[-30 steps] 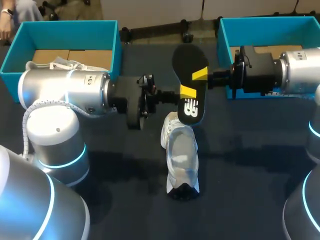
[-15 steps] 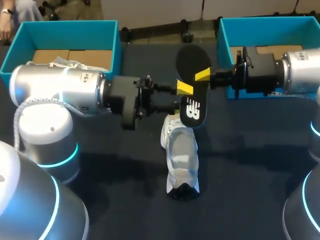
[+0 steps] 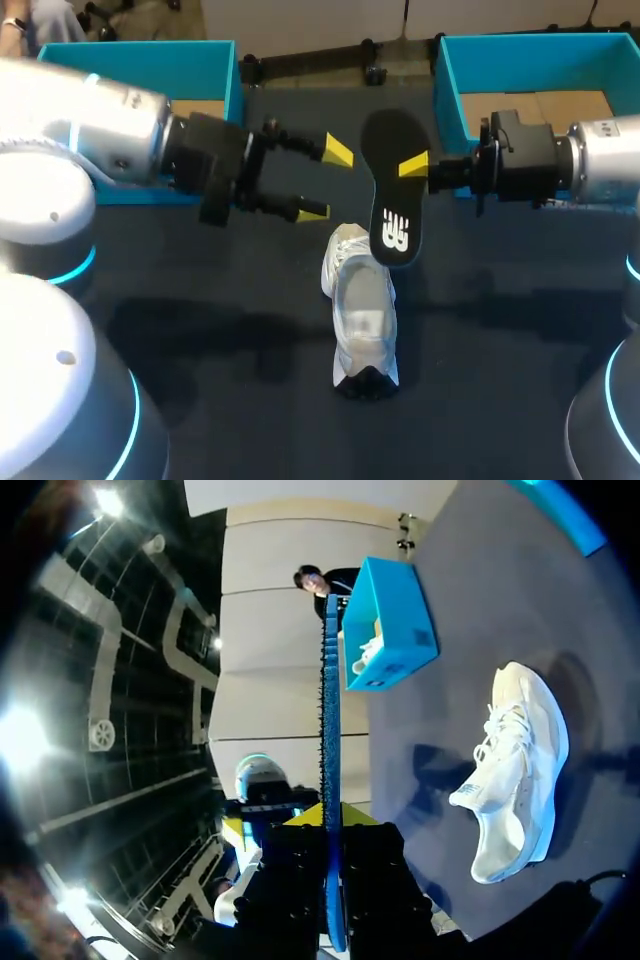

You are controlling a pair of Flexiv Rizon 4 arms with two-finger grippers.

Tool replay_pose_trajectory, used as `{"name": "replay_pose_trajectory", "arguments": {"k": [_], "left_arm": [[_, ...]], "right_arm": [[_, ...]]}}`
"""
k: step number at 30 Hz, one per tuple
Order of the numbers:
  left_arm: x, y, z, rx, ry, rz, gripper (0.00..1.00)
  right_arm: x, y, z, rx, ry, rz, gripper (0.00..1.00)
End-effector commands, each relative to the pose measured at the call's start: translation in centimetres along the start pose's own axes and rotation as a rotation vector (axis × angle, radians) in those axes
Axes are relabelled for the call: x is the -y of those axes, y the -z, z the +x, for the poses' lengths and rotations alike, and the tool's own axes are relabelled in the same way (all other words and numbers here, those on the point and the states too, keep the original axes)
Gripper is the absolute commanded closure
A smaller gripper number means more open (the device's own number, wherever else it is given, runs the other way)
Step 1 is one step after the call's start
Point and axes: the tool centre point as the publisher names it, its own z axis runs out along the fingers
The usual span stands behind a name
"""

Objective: Take the shoe out of the shoebox, open the shoe tongue, remove and reinsert the insole, then place the shoe into the shoebox

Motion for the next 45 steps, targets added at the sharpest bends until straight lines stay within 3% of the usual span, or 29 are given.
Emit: {"name": "replay_pose_trajectory", "arguments": {"k": [1,11,25,32,45], "left_arm": [[0.2,0.8,-1.7,-0.223,0.046,-0.019,0.00],[-0.7,0.7,-4.0,-0.350,0.007,-0.036,0.00],[-0.7,0.7,-4.0,-0.350,0.007,-0.036,0.00],[-0.4,-0.3,-5.9,-0.574,-0.004,-0.016,0.00],[-1.9,-1.1,-7.3,-0.832,0.066,-0.023,0.00]], "right_arm": [[0.1,-0.2,-0.7,-0.010,-0.003,-0.001,1.00],[0.5,-0.2,-1.9,-0.033,-0.007,0.004,1.00],[0.4,-0.8,-2.4,-0.038,0.016,0.047,1.00],[0.3,-0.9,-2.3,-0.039,0.029,0.060,1.00],[0.5,-1.4,-2.1,-0.032,0.040,0.077,1.00]]}}
